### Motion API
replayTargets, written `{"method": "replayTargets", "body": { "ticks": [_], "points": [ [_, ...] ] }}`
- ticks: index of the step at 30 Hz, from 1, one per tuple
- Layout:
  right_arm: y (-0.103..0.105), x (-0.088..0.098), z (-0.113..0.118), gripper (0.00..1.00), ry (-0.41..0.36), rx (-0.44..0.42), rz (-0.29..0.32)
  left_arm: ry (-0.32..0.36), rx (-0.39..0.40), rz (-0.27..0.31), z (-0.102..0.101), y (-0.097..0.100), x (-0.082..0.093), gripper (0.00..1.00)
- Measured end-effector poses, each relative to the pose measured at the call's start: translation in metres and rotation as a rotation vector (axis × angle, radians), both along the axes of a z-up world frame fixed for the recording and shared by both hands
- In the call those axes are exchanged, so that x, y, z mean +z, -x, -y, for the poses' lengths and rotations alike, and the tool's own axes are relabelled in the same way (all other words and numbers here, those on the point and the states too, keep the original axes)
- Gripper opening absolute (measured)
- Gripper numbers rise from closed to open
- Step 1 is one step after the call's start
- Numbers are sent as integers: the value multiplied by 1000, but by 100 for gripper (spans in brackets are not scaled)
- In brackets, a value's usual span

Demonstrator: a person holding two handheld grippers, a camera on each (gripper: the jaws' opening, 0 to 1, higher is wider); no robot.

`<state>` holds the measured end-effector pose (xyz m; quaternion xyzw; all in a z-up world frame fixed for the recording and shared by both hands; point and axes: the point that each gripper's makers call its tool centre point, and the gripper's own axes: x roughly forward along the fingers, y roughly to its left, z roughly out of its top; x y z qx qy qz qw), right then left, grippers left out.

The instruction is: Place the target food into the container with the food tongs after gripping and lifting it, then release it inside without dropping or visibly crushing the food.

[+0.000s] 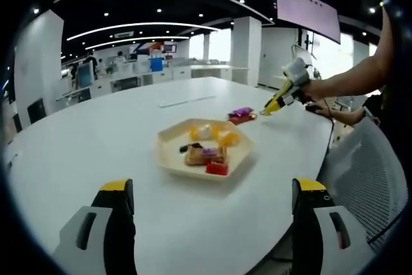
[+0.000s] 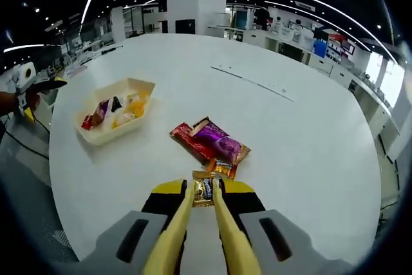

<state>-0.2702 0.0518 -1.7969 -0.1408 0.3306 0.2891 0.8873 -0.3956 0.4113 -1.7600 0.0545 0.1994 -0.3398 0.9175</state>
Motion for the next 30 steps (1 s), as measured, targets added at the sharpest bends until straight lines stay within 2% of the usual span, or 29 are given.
{"method": "replayTargets", "body": {
  "ticks": [7, 20, 30],
  "points": [
    [-6, 22, 4, 19, 13, 3, 42, 4, 1, 2, 0, 0, 1, 99],
    [-4, 21, 1, 20, 18, 4, 33, 6, 2, 4, 0, 0, 2, 99],
    [2, 29, -32, 20, 36, 82, 41, 8, 3, 6, -1, 0, 2, 99]
  ]
}}
